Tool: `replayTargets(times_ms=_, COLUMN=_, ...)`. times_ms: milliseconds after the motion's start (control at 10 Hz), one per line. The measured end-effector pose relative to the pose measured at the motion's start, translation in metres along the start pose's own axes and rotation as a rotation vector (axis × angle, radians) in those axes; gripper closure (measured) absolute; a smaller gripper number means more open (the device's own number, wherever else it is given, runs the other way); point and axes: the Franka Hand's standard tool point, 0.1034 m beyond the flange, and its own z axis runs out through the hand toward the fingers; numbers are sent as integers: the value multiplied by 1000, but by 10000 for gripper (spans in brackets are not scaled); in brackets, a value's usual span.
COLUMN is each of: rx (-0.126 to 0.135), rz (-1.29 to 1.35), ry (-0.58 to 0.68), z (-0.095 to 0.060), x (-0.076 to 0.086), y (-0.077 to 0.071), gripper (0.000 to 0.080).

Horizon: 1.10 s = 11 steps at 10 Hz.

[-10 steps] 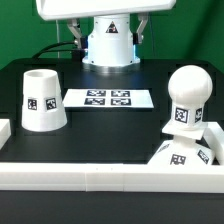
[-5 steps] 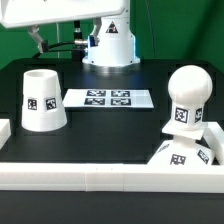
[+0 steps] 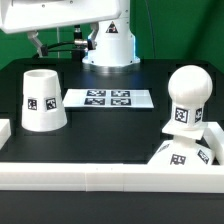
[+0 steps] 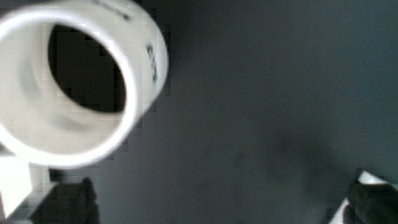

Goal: Assemble lamp

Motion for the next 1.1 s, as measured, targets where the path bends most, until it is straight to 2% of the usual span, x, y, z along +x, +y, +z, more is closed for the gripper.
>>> replayTargets(times_ms=200, rx=-4, rz=-2, ry=-3, z=13, x=-7, y=3, gripper=100)
replayTargets(times_ms=800, rx=-34, rz=-13, ry=-3, z=40, x=-8, y=16, gripper=100)
replayTargets(times_ms=1100, rx=-36, rz=-14, ry=-10, z=46, x=-10, y=18, gripper=100)
